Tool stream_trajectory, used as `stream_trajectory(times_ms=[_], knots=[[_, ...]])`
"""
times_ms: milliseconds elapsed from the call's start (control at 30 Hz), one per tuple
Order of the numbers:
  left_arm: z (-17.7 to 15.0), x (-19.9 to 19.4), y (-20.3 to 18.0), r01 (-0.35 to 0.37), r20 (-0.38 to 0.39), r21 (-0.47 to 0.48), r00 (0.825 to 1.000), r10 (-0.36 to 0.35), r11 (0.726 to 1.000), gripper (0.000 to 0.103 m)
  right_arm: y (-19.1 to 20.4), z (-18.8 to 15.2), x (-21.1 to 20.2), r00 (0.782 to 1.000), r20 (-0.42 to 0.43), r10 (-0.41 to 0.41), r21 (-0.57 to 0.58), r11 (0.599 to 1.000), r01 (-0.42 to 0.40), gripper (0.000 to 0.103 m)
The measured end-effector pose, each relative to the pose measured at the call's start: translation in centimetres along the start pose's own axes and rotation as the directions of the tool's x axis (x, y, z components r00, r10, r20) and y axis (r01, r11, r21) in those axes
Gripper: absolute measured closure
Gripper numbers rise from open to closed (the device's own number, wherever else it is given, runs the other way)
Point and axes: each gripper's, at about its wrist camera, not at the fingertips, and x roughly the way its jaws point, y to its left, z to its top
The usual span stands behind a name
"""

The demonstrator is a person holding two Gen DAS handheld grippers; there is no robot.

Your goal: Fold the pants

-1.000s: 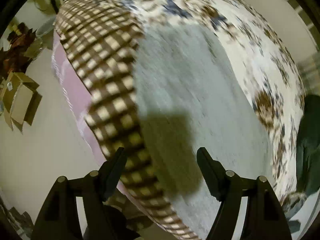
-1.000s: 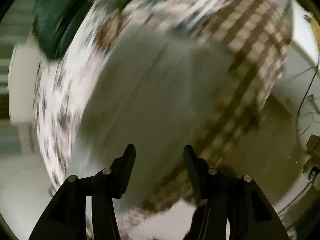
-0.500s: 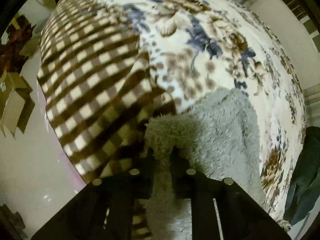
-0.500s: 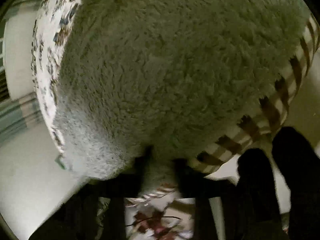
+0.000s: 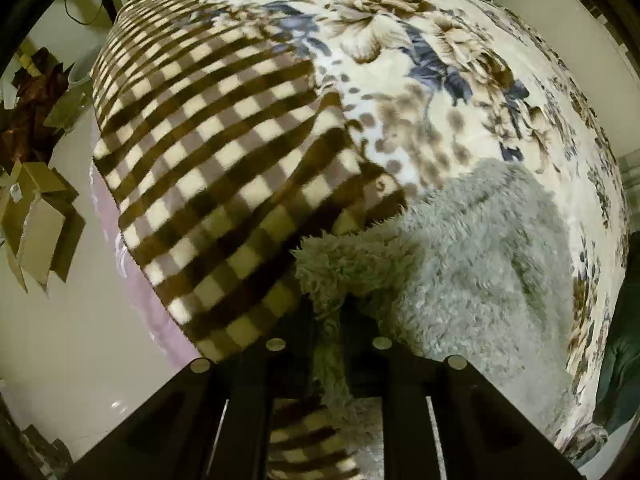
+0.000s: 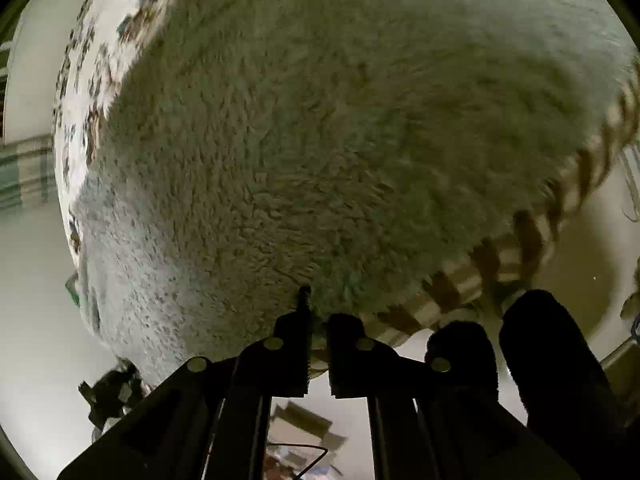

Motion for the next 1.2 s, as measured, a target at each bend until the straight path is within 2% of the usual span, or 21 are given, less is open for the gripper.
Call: stream_trajectory(times_ms=[33,100,133,167,200,333,400,433,533,633,733,833,900,933,1000,1033,1133,1200], knots=[[-0.1,-0.4,-0.3,0.008,-0.005,0.005,1.000,-0.008,1.000,0.092,-0.1,0.2,-0.2,1.000,-0.013,0.012,-0.004,1.000,-0.012,0.089],[-0.9,-2.2,-1.6,-0.014,0.017,0.042,1.000,0.013,0.999,0.091,-0.4,0.5,-0.8,0.997,-0.047,0.058,0.006,0.998,-0.057,0.071],[-1.4,-2.9,-2.1,-0.040,0.033,0.062,0.999,0.038,0.997,0.083,-0.9,0.6,-1.6,0.997,-0.051,0.065,0.009,0.998,-0.064,0.050],[-2.4,-4.0,-3.0,-0.066,0.060,0.094,0.996,0.060,0.993,0.075,-1.4,0.7,-2.6,0.996,-0.038,0.077,0.012,0.997,-0.076,0.042],[-3.2,-4.7,-3.9,-0.072,0.070,0.124,0.995,0.064,0.990,0.070,-2.1,0.8,-4.0,0.996,-0.014,0.084,0.007,0.996,-0.084,0.042],[-7.2,-6.8,-7.8,-0.099,0.099,0.242,0.992,0.077,0.965,0.025,-5.7,2.1,-9.5,0.993,0.079,0.082,0.036,0.996,-0.085,0.042],[-10.2,-7.5,-11.0,-0.090,0.094,0.308,0.993,0.064,0.947,0.025,-8.2,3.8,-13.0,0.986,0.152,0.069,0.075,0.994,-0.081,0.042],[-11.8,-7.6,-12.6,-0.060,0.070,0.340,0.997,0.038,0.938,0.025,-9.0,4.8,-14.4,0.982,0.178,0.067,0.084,0.993,-0.083,0.042],[-16.6,-7.0,-17.9,0.006,-0.013,0.428,1.000,0.000,0.904,0.025,-12.2,9.5,-19.4,0.957,0.289,-0.007,0.105,0.994,-0.024,0.041],[-22.3,-4.9,-24.6,0.077,-0.123,0.532,0.992,-0.012,0.843,0.025,-13.9,16.0,-23.0,0.934,0.352,-0.064,0.062,0.997,0.045,0.041],[-26.5,-2.5,-29.8,0.101,-0.170,0.610,0.985,0.006,0.786,0.025,-14.1,23.4,-24.7,0.915,0.368,-0.163,-0.031,0.982,0.188,0.041],[-29.7,0.5,-33.8,0.066,-0.161,0.682,0.985,0.062,0.728,0.025,-15.0,29.7,-24.2,0.924,0.328,-0.194,-0.057,0.973,0.225,0.041],[-30.5,2.4,-35.3,0.032,-0.148,0.705,0.984,0.103,0.709,0.025,-15.3,32.7,-23.3,0.944,0.277,-0.177,-0.071,0.976,0.204,0.041],[-30.8,3.2,-35.6,0.012,-0.139,0.707,0.983,0.122,0.707,0.025,-15.0,33.0,-22.8,0.951,0.263,-0.164,-0.085,0.978,0.193,0.043],[-30.7,4.3,-35.6,-0.006,-0.139,0.687,0.980,0.140,0.727,0.025,-14.5,33.0,-22.9,0.946,0.295,-0.132,-0.133,0.975,0.177,0.079],[-30.5,4.6,-35.4,-0.008,-0.142,0.674,0.980,0.141,0.738,0.025,-14.1,32.9,-23.1,0.938,0.316,-0.143,-0.158,0.967,0.200,0.096],[-30.0,5.0,-34.8,0.006,-0.154,0.637,0.981,0.120,0.771,0.025,-13.1,32.0,-24.7,0.907,0.405,-0.114,-0.217,0.952,0.216,0.097],[-29.8,4.8,-34.5,0.003,-0.149,0.630,0.982,0.117,0.777,0.024,-12.8,31.7,-26.0,0.885,0.453,-0.106,-0.223,0.948,0.228,0.097]])
